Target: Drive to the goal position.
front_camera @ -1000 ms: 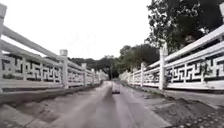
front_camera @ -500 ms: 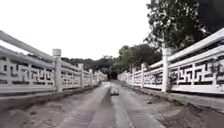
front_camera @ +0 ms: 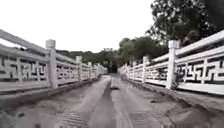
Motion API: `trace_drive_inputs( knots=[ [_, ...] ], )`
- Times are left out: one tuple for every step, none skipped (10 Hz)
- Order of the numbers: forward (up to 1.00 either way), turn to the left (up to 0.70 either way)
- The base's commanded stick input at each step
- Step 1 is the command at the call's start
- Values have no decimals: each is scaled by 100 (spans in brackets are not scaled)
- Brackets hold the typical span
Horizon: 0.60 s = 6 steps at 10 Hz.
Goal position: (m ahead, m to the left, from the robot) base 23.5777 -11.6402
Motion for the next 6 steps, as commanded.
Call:
trace_drive_inputs(
  knots=[
    [66, 1],
    [66, 1],
    [66, 1],
    [66, 1],
    [66, 1],
    [66, 1]
  ],
)
